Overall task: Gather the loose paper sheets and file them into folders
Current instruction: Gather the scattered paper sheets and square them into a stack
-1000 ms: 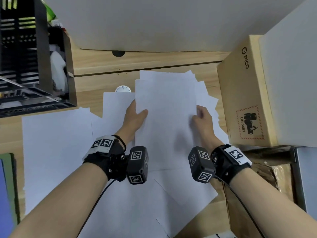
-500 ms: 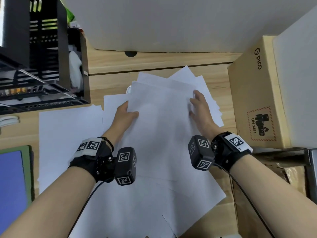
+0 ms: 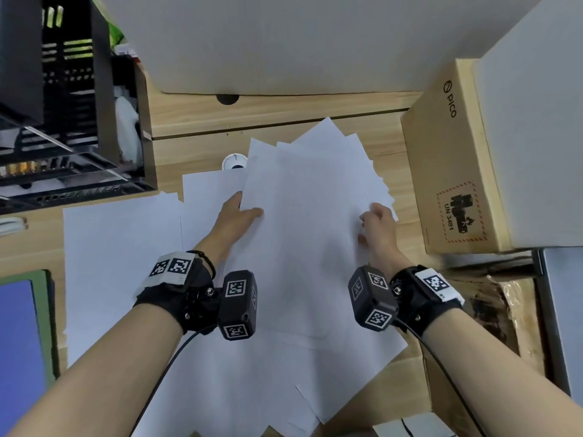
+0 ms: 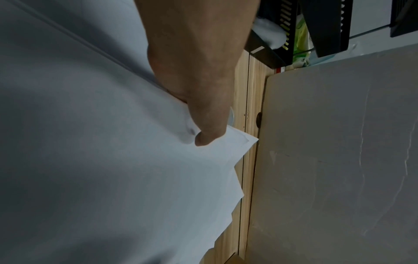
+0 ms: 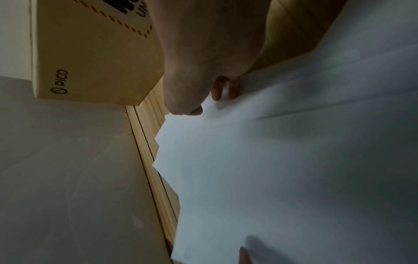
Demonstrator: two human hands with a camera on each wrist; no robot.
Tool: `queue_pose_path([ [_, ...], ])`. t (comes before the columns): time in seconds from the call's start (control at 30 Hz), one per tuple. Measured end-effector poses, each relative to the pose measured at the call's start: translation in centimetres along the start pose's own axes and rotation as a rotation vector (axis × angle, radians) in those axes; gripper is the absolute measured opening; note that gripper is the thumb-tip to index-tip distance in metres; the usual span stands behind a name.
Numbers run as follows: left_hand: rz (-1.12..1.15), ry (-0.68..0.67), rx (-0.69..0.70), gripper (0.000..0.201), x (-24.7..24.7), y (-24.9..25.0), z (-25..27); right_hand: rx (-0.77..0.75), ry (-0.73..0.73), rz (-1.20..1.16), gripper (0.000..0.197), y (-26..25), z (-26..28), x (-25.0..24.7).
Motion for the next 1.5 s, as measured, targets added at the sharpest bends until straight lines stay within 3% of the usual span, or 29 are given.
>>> queue_pose_path([
  [0.1, 0.012, -0.020, 0.004, 0.026, 0.4, -0.2, 0.2, 0.028, -0.078, -0.096, 0.046, -0.2, 0.4, 2.2],
  [0.2, 0.013, -0.057, 0.018, 0.035, 0.9, -0.1, 0.5, 0.011, -0.114, -0.045, 0.043, -0.7, 0.6, 3.0],
  [0.37, 0.021, -0.084, 0.029, 0.045, 1.9, 0.2, 0.6, 0.000, -0.137, -0.019, 0.025, -0.4, 0.9, 3.0],
  [0.5, -0.024, -0.105, -0.011, 0.036, 3.5, 0.0, 0.5, -0.088, 0.002, 0.342, 0.043, -1.2, 0.3, -0.2],
  [0.6, -0.089, -0.091, 0.052, 0.028, 4.0, 0.7, 0.9, -0.060, -0.019, 0.310, 0.053, -1.1, -0.1, -0.8],
  [0.63, -0.107, -0.071, 0.090, 0.027, 3.9, 1.1, 1.0, -0.066, -0.018, 0.276, 0.049, -0.8, -0.6, -0.9],
  [0.7, -0.129, -0.050, 0.145, 0.027, 3.7, 1.5, 1.1, -0.046, -0.053, 0.211, 0.016, -0.7, -0.8, -0.5],
  [0.73, -0.135, -0.051, 0.157, 0.028, 3.7, 1.6, 1.2, -0.033, -0.071, 0.186, 0.015, -0.6, -0.8, -0.3],
  [0.8, -0.131, -0.063, 0.138, 0.030, 3.9, 1.2, 1.2, 0.006, -0.109, 0.140, 0.021, -0.6, -0.5, 0.4],
  [0.93, -0.071, -0.057, 0.064, 0.026, 3.6, 0.5, 1.0, 0.069, -0.112, 0.062, 0.067, -0.4, 0.4, 1.2],
  [1.03, 0.004, -0.078, 0.042, 0.026, 3.4, 0.1, 0.9, 0.156, -0.113, -0.059, 0.071, 0.9, 1.1, 1.5],
  [1.13, 0.051, -0.115, 0.005, 0.025, 3.7, -0.6, 1.1, 0.142, -0.104, 0.003, 0.062, 1.5, 1.7, 1.4],
  [1.17, 0.059, -0.121, 0.000, 0.030, 3.8, -0.9, 1.0, 0.126, -0.106, 0.001, 0.058, 1.3, 1.9, 1.4],
  [1.27, 0.025, -0.111, -0.002, 0.081, 4.1, -1.5, 0.6, 0.099, -0.105, 0.020, 0.048, 1.1, 2.1, 1.3],
  [1.3, 0.017, -0.103, -0.023, 0.087, 4.2, -1.8, 0.5, 0.093, -0.108, 0.018, 0.044, 1.0, 2.1, 1.4],
  [1.33, 0.017, -0.107, -0.043, 0.080, 4.3, -2.1, 0.5, 0.090, -0.106, 0.025, 0.045, 1.1, 1.9, 1.3],
  [1.43, -0.004, -0.154, -0.048, 0.032, 4.8, -1.9, 1.1, 0.096, -0.078, 0.076, 0.052, 1.6, 1.9, 1.0],
  [1.5, 0.005, -0.184, -0.001, 0.029, 4.7, -1.1, 1.6, 0.079, -0.060, 0.106, 0.057, 1.1, 2.2, 0.7],
])
Point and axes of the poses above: each hand's wrist, its own z-axis away from the middle knuckle, its own x-axis out of the palm, y = z × x, the point moved 10 cm from there along -z, towards the middle knuckle, and after that the axes turned 10 degrees about -x, right-handed, at the moved point
